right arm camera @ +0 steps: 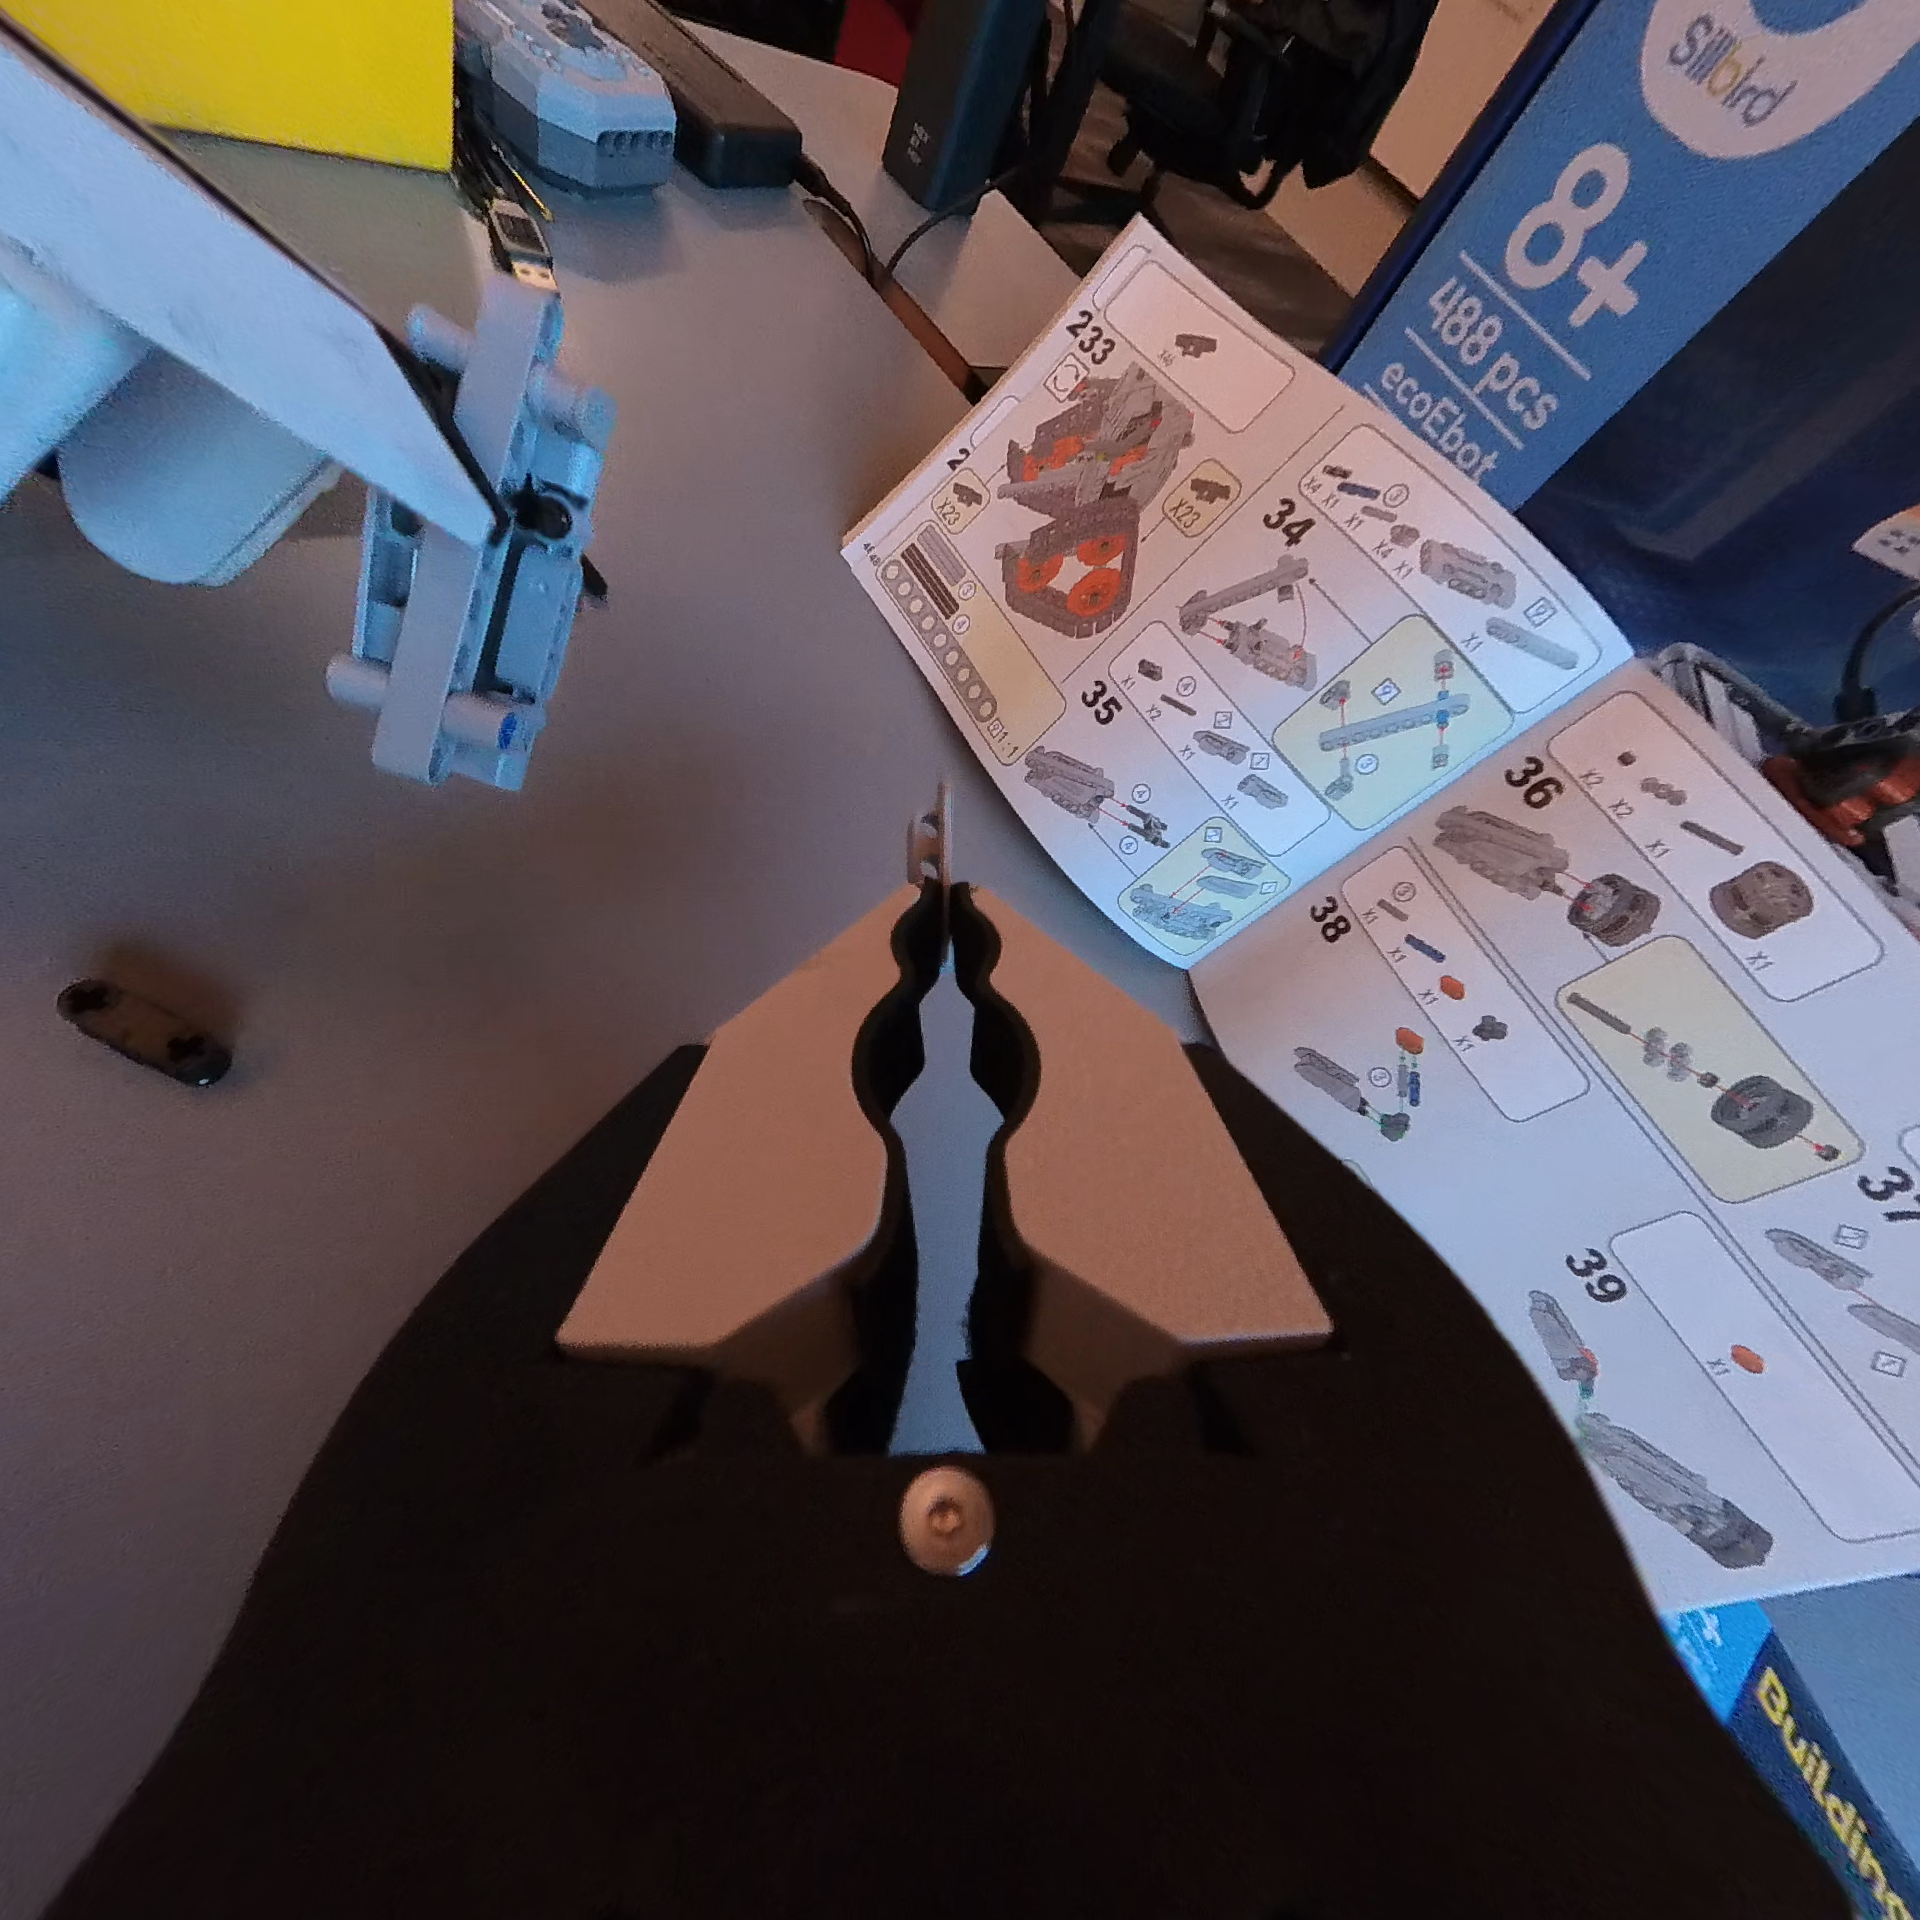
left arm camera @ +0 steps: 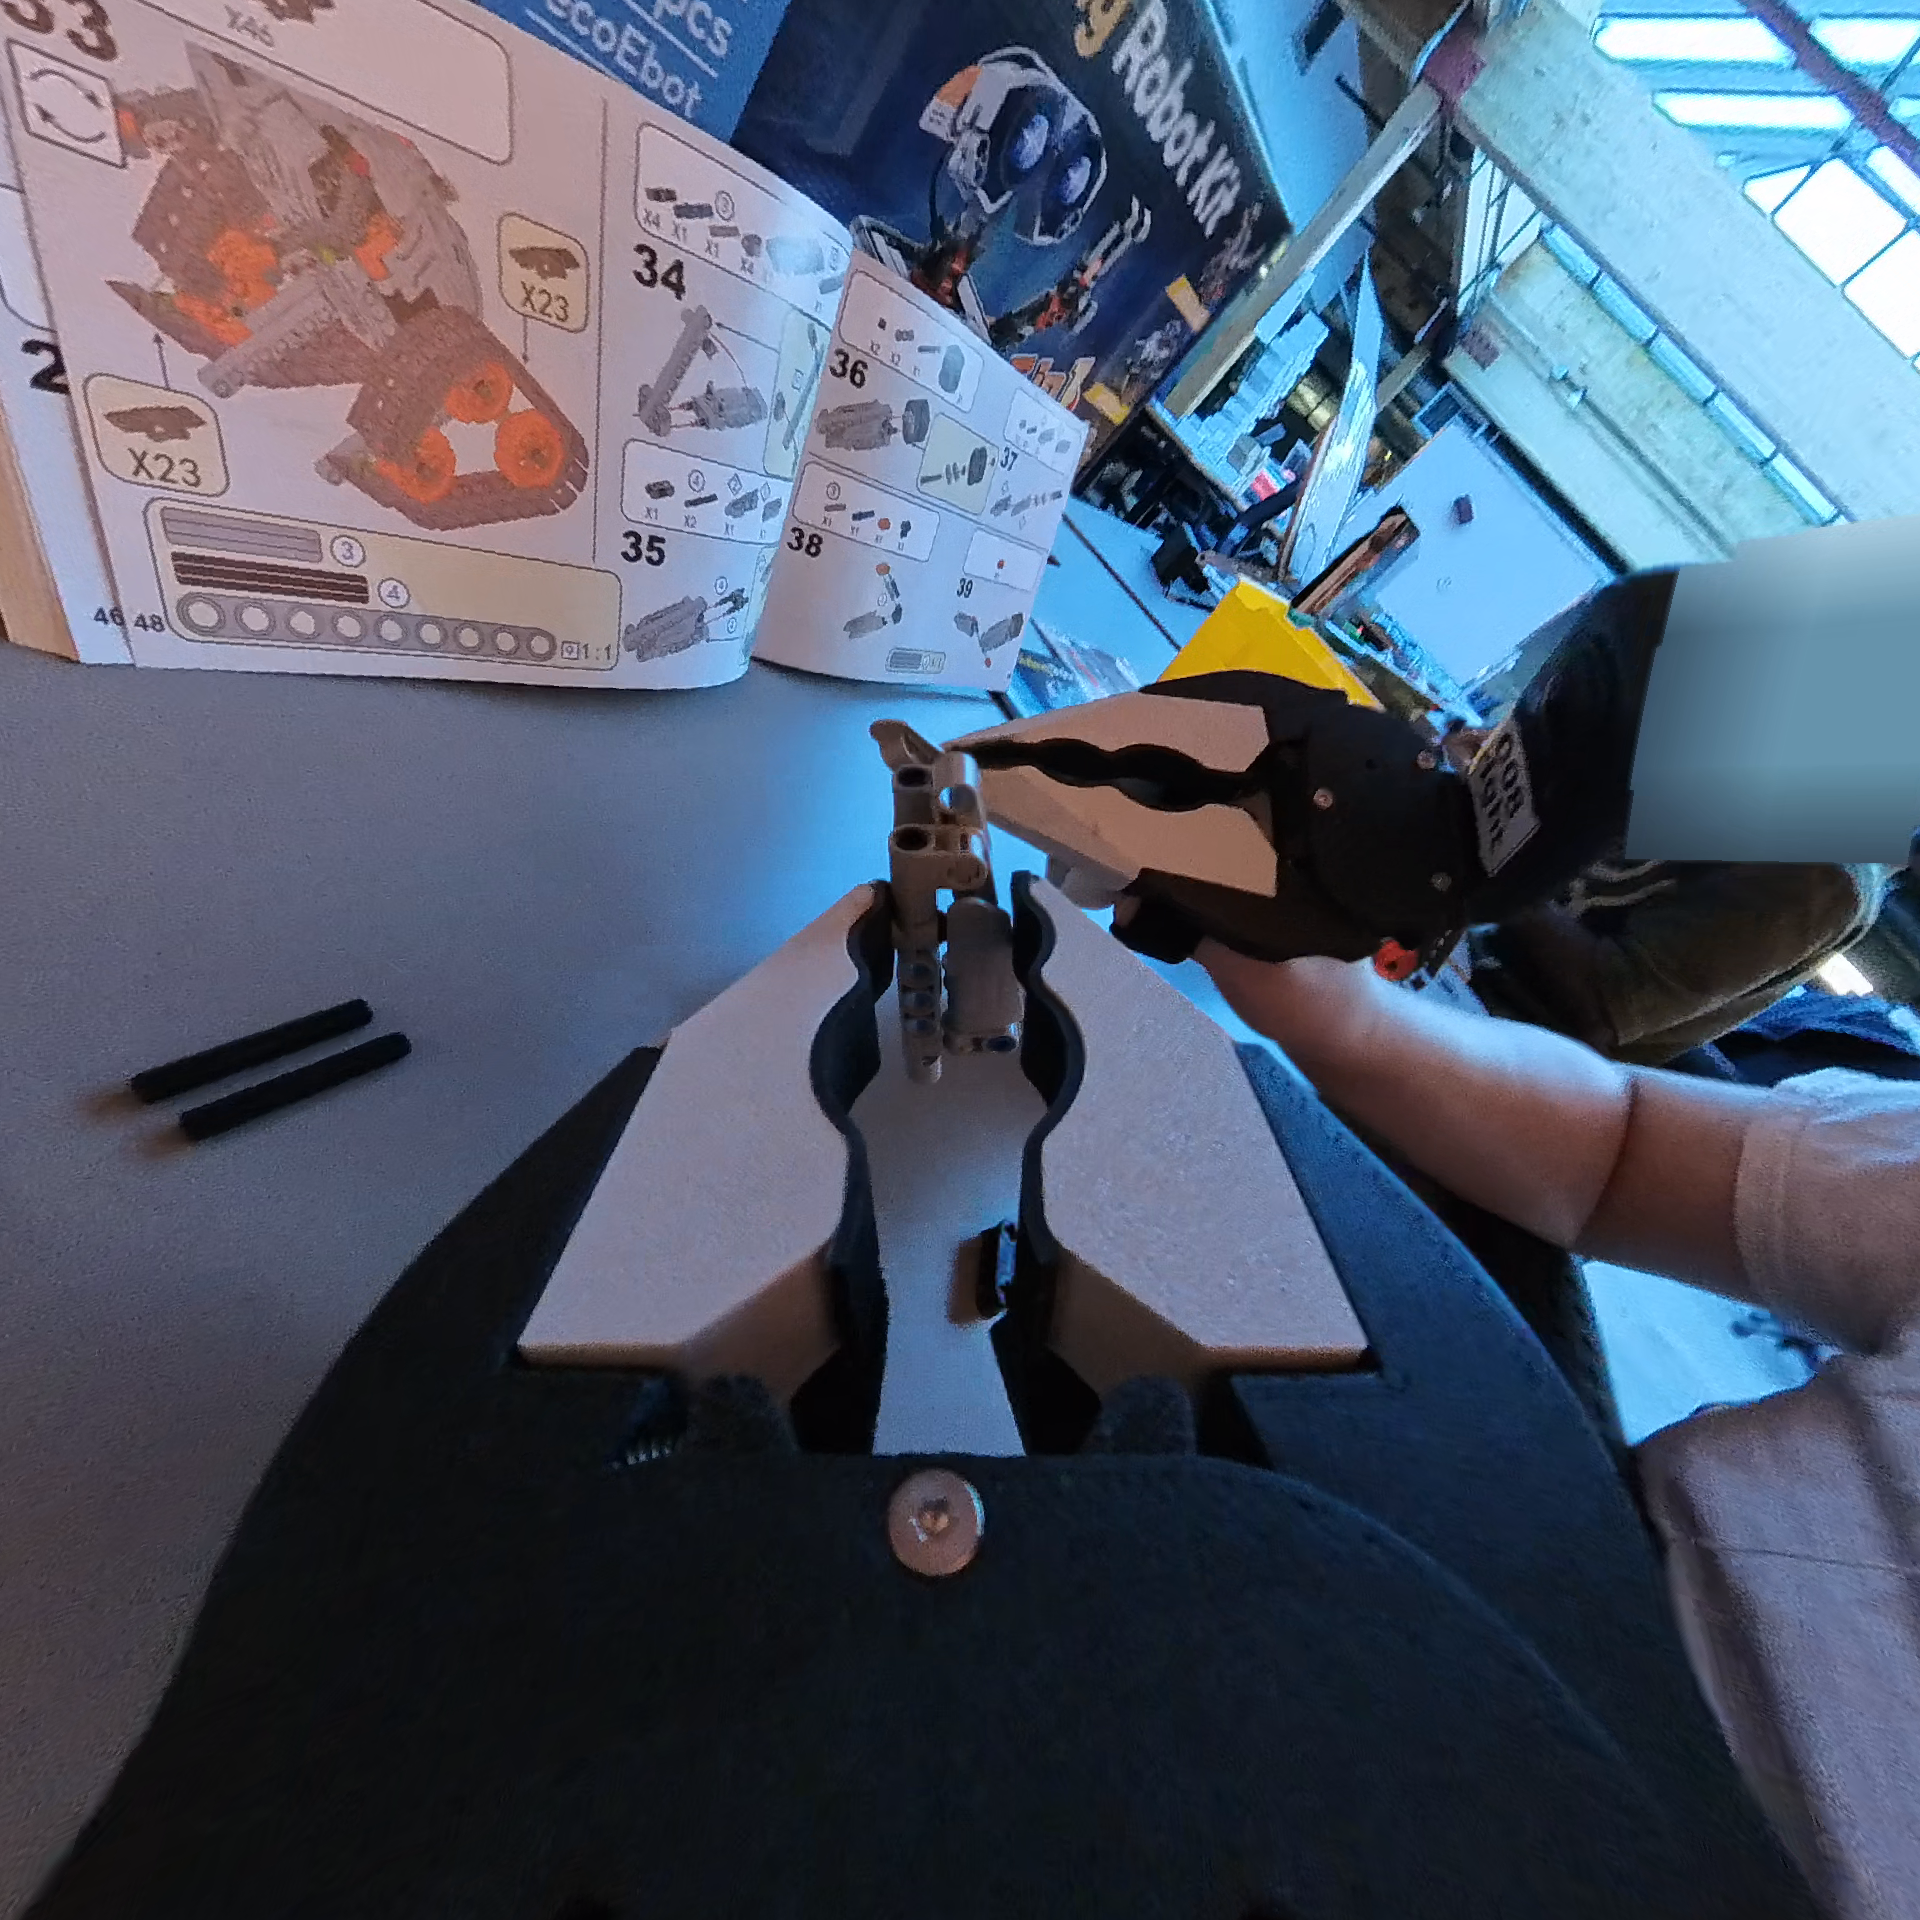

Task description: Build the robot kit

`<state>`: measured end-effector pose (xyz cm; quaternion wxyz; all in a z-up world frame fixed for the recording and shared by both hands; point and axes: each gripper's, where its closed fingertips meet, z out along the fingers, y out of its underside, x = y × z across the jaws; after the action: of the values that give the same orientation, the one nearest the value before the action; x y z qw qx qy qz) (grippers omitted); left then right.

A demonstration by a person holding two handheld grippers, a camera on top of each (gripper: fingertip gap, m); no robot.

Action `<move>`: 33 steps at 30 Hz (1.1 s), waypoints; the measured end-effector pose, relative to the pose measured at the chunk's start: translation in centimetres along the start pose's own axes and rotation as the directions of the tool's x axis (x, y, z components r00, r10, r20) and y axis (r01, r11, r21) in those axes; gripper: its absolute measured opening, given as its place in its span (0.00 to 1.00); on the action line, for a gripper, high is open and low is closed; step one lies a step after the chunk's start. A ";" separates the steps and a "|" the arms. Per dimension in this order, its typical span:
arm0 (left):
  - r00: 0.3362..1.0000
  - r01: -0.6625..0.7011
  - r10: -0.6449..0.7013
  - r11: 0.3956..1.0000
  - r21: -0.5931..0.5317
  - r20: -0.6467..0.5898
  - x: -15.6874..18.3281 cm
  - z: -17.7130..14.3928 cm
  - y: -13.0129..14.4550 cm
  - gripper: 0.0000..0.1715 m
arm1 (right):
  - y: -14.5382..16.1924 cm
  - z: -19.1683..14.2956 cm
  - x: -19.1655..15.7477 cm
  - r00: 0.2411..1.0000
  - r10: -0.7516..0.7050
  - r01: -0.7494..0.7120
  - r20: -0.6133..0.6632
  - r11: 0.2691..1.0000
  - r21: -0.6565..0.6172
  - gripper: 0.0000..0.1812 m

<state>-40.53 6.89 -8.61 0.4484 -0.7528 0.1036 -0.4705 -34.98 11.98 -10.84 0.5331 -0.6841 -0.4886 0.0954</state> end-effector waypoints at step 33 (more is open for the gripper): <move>0.942 0.320 -0.337 0.892 0.320 -0.003 2.8 -0.1 -2.8 0.12 | 1.7 -5.6 3.7 0.900 0.163 -0.031 0.405 0.949 -0.313 0.00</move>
<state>-39.91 6.86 -4.71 0.4796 -0.6902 -0.1133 -0.5298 -28.52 11.33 -8.51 0.2985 -0.7429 -0.5668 0.1943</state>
